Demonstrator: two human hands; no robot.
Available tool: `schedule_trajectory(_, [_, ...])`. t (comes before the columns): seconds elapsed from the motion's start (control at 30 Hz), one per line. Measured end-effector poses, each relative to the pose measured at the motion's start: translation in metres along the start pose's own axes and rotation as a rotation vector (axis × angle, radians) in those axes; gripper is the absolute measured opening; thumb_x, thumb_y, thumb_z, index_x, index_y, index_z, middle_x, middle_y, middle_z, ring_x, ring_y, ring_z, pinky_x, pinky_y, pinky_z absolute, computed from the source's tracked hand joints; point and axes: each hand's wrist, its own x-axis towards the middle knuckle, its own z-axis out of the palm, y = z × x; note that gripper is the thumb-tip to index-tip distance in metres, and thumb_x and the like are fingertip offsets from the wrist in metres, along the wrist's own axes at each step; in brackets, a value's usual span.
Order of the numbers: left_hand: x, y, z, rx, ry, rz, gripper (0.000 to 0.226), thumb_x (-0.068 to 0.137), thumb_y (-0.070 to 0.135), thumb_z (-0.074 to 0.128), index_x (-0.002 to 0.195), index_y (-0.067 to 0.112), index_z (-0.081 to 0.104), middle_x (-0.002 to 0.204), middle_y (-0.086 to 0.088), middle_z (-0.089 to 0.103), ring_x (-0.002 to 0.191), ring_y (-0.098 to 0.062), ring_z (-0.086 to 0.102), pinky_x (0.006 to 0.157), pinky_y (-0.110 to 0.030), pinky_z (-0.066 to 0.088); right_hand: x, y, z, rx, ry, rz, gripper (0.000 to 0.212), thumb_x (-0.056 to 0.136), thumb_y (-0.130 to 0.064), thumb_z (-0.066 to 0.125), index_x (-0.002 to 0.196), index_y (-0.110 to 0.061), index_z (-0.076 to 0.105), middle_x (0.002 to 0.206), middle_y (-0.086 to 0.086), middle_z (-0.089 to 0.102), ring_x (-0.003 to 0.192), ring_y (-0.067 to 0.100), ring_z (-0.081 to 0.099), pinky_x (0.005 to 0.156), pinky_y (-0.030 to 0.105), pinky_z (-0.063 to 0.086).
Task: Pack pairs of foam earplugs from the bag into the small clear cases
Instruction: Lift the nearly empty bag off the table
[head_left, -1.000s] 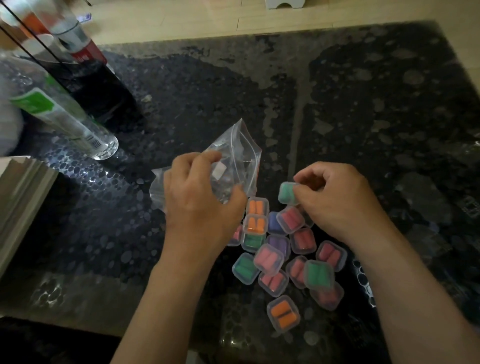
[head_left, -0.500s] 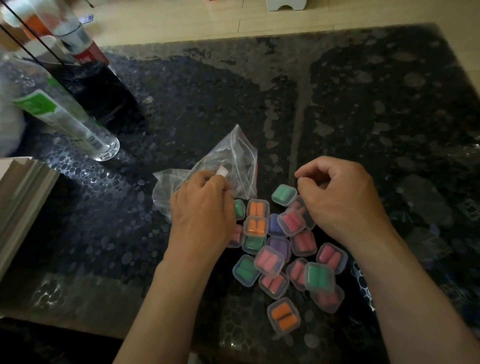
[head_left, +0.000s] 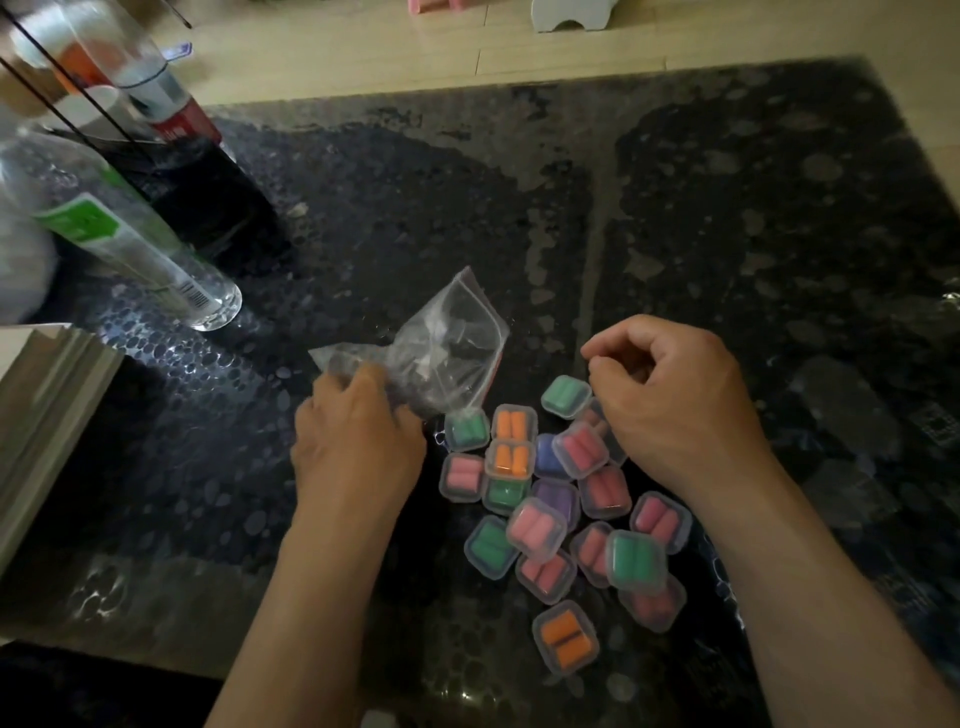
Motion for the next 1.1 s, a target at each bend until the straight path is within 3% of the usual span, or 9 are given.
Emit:
schedule_trajectory(0.13, [0.0,0.004,-0.003,-0.144,0.165,0.128,0.027,0.096,0.018,0.06,0.121,0.013,0.069,0.129,-0.015,0.058,0.112,-0.034,0.056,0.086,-0.037,0.042,0.002,0.0,0.0,0.068,0.014,-0.003,0.019,0.093,-0.02,0.064,0.08,-0.035,0.065,0.073,-0.015,0.066,0.074,-0.004,0.064,0.059,0.012,0.051])
schedule_trajectory(0.27, [-0.006,0.015,-0.008,-0.269,0.293,0.355,0.026,0.092,0.016,0.068,0.117,0.01,0.073,0.129,-0.011,0.06,0.111,-0.03,0.06,0.088,-0.039,0.052,0.001,-0.009,0.001,0.412,-0.093,0.068,0.008,0.09,-0.04,0.066,0.097,-0.037,0.068,0.087,-0.01,0.073,0.079,0.015,0.074,0.068,0.046,0.064])
schedule_trajectory(0.43, [-0.008,0.02,-0.001,-0.313,0.339,0.577,0.023,0.086,0.011,0.076,0.108,0.005,0.074,0.124,-0.015,0.062,0.11,-0.031,0.063,0.089,-0.035,0.052,0.001,-0.017,0.0,0.629,-0.119,0.113,0.039,0.086,-0.038,0.075,0.12,-0.032,0.059,0.085,-0.006,0.078,0.079,0.012,0.076,0.061,0.031,0.062])
schedule_trajectory(0.53, [-0.008,0.019,0.0,-0.336,0.386,0.671,0.02,0.084,0.008,0.077,0.103,0.003,0.075,0.122,-0.018,0.063,0.108,-0.033,0.064,0.088,-0.035,0.053,0.003,-0.015,-0.002,0.648,-0.024,0.142,0.036,0.086,-0.025,0.078,0.117,-0.028,0.059,0.082,-0.003,0.077,0.073,0.015,0.076,0.056,0.026,0.057])
schedule_trajectory(0.67, [-0.009,0.021,-0.003,-0.339,0.443,0.745,0.02,0.086,0.011,0.077,0.103,0.002,0.075,0.121,-0.02,0.063,0.11,-0.033,0.064,0.093,-0.03,0.051,0.002,-0.02,-0.008,0.648,0.028,0.167,0.04,0.088,-0.016,0.072,0.125,-0.024,0.059,0.089,0.003,0.077,0.078,0.024,0.077,0.065,0.042,0.064])
schedule_trajectory(0.8, [-0.024,0.026,-0.02,-0.464,0.524,0.799,0.026,0.091,0.015,0.073,0.111,-0.001,0.071,0.12,-0.016,0.064,0.114,-0.014,0.058,0.101,-0.014,0.044,-0.001,-0.032,-0.017,0.732,0.086,0.179,0.032,0.09,-0.005,0.065,0.115,-0.025,0.063,0.09,0.004,0.078,0.084,0.027,0.077,0.075,0.056,0.063])
schedule_trajectory(0.9, [-0.043,0.032,-0.04,-0.751,0.524,0.638,0.04,0.094,0.011,0.072,0.131,0.011,0.059,0.133,-0.007,0.06,0.124,-0.009,0.056,0.106,-0.019,0.046,-0.009,-0.045,-0.022,0.808,0.119,0.165,0.034,0.09,-0.001,0.063,0.114,-0.026,0.064,0.094,0.004,0.078,0.088,0.026,0.077,0.079,0.056,0.063])
schedule_trajectory(1.0, [-0.064,0.033,-0.067,-1.201,0.278,0.228,0.065,0.095,0.022,0.071,0.151,0.026,0.038,0.151,0.001,0.048,0.133,-0.009,0.053,0.104,-0.031,0.052,-0.023,-0.067,-0.027,0.911,0.11,0.133,0.037,0.09,0.005,0.061,0.114,-0.023,0.065,0.095,0.003,0.078,0.091,0.027,0.076,0.078,0.047,0.064])
schedule_trajectory(1.1, [-0.073,0.023,-0.094,-1.57,-0.024,-0.025,0.054,0.098,0.032,0.066,0.147,0.022,0.045,0.136,-0.005,0.064,0.113,-0.019,0.071,0.094,-0.046,0.059,-0.041,-0.091,-0.032,0.956,0.058,0.092,0.041,0.09,0.011,0.058,0.111,-0.023,0.066,0.093,0.002,0.078,0.085,0.022,0.076,0.072,0.037,0.062])
